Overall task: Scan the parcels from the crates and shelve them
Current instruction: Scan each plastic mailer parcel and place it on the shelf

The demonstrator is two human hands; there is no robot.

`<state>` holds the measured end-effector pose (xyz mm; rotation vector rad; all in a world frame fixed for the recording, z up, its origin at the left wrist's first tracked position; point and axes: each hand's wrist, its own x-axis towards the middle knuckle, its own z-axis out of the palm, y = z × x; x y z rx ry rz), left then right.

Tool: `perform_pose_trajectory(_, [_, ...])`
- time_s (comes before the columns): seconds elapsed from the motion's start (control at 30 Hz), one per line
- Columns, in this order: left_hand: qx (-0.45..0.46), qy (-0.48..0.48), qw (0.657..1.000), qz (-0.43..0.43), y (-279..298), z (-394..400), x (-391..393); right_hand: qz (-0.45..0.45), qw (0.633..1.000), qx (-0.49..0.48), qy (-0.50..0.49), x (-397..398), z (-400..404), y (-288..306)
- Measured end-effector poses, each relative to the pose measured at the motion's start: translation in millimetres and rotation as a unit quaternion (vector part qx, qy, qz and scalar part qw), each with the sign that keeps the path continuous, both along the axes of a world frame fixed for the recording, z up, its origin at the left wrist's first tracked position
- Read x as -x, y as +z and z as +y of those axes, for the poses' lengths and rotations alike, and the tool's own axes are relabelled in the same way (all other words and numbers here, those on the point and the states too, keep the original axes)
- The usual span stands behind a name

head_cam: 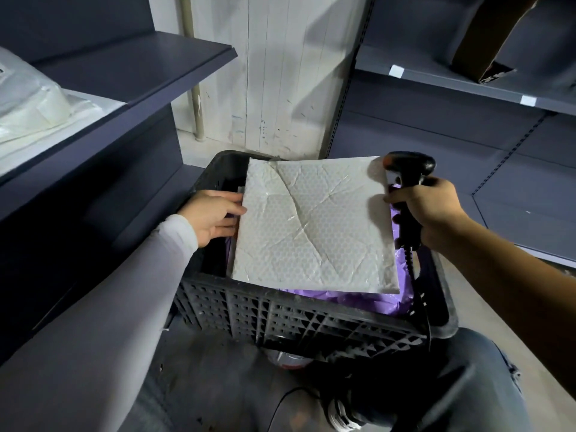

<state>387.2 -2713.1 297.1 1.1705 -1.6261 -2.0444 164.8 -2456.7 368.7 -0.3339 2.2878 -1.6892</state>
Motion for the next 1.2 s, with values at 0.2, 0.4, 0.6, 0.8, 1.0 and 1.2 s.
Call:
perform_pose_trajectory(0.2, [0.016, 0.009, 1.000, 0.001, 4, 4, -1, -0.060, 0.998, 0.026, 0.008, -7, 5, 13])
perform_pose_trajectory(0.4, [-0.072, 0.037, 0.992, 0.097, 10, 5, -3, -0.130, 0.990, 0.034, 0.038, -5, 9, 17])
perform_pose_trajectory(0.6, [-0.131, 0.066, 0.974, 0.173, 12, 5, -7, -0.210, 0.971, 0.092, 0.070, -5, 11, 20])
perform_pose_trajectory(0.8, [-0.149, 0.110, 0.962, 0.201, 20, 9, -10, -0.210, 0.972, 0.085, 0.069, -16, 9, 27])
perform_pose_trajectory(1.0, [-0.106, 0.111, 0.958, 0.241, 23, 7, -11, -0.218, 0.967, 0.073, 0.114, -17, 12, 36])
perform_pose_trajectory(1.2, [-0.047, 0.085, 0.968, 0.233, 20, 10, -11, -0.228, 0.962, 0.033, 0.144, -14, 17, 31])
